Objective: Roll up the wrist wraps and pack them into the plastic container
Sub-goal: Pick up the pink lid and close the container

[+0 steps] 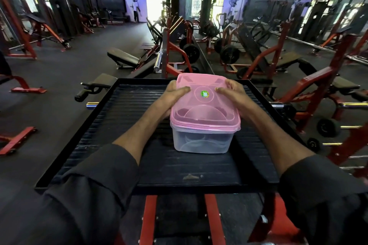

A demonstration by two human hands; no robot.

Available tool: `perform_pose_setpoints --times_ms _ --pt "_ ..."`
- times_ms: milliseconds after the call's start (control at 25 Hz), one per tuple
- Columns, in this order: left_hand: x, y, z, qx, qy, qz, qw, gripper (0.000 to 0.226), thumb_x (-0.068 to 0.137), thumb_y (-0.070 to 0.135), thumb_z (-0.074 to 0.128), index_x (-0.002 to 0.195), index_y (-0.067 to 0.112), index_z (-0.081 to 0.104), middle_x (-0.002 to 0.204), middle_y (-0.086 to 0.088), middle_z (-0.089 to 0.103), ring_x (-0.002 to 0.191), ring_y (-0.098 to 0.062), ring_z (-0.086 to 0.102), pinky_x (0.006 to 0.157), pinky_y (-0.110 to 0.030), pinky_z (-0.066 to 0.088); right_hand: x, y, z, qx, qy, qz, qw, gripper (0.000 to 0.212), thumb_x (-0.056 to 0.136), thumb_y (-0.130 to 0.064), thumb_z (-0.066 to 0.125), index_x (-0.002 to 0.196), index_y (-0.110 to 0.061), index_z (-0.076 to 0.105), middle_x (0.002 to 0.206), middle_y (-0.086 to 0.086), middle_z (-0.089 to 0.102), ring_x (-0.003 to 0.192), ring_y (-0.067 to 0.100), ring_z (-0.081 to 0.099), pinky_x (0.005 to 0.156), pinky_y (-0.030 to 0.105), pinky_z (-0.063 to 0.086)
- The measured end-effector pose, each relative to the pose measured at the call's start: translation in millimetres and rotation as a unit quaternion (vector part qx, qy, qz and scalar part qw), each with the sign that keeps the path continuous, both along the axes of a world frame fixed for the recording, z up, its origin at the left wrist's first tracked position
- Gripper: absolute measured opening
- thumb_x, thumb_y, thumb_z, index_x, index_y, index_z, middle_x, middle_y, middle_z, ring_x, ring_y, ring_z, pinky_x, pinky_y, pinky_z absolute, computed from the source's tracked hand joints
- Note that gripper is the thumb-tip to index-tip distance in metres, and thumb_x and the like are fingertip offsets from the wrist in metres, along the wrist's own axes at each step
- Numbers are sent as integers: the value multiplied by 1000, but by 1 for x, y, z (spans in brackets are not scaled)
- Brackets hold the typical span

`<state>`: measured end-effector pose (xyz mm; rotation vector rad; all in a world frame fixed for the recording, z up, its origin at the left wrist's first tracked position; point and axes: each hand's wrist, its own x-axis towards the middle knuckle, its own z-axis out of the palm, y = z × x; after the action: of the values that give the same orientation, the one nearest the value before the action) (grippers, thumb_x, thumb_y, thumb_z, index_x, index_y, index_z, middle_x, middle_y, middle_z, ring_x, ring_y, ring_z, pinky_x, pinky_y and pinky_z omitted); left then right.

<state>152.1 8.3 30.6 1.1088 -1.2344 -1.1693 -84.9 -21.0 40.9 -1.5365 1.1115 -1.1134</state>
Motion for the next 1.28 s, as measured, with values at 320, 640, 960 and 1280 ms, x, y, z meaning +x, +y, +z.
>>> perform_pose_setpoints --times_ms 320,640,960,1280 --pt "4 -16 9 85 -23 55 995 51 89 14 72 127 -13 50 99 -21 59 49 -12 65 42 -22 50 6 -16 24 83 61 -21 994 13 90 -3 68 98 -4 58 87 13 62 53 10 67 44 18 49" --pt "8 -3 -14 53 -60 26 996 71 83 30 76 131 -13 46 121 -26 56 78 -23 68 53 -27 56 -1 -20 -11 76 53 13 996 65 79 -43 82 134 -14 61 117 9 73 104 24 73 87 42 60" --pt "-9 10 12 12 -470 74 879 66 90 55 46 139 11 46 148 -15 44 140 -38 39 113 -57 32 -2 14 4 -12 423 -50 905 70 104 -61 32 162 -24 23 172 6 16 157 39 2 122 66 -5" --pt "-16 13 -3 -30 -561 18 827 78 93 56 19 157 10 22 169 -7 11 156 -30 6 123 -61 13 0 22 -17 -27 353 -47 934 66 104 -53 37 162 -24 25 172 4 10 158 32 7 126 59 3"
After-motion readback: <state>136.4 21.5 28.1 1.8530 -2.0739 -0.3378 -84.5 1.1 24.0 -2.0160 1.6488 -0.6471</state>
